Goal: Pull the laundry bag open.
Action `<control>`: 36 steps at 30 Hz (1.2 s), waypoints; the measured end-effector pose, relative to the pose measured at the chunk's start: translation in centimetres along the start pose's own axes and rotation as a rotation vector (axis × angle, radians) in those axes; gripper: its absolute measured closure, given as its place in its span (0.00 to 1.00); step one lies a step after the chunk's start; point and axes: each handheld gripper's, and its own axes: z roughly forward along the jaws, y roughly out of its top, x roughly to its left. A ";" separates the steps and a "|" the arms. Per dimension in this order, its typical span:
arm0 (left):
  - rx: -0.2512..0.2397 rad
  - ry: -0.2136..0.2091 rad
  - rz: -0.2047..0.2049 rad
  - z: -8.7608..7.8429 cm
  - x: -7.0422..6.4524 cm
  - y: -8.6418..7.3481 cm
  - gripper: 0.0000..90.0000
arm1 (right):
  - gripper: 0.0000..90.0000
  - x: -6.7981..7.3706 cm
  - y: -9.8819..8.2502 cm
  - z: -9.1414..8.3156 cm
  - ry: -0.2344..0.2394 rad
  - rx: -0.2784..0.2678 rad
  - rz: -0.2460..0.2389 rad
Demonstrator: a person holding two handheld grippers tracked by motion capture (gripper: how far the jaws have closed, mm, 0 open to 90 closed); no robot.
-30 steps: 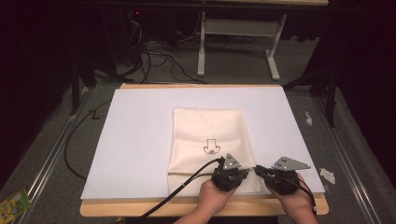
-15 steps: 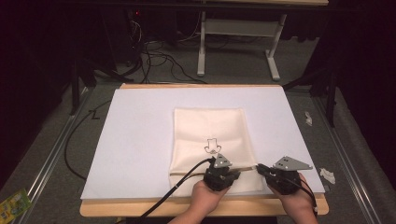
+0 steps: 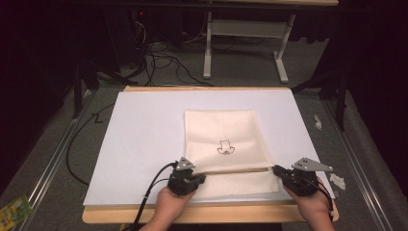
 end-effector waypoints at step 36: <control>-0.215 0.432 0.072 -11.5 10.4 -2.7 0.12 | 0.22 -7.0 -2.0 -3.0 -0.232 -0.134 0.155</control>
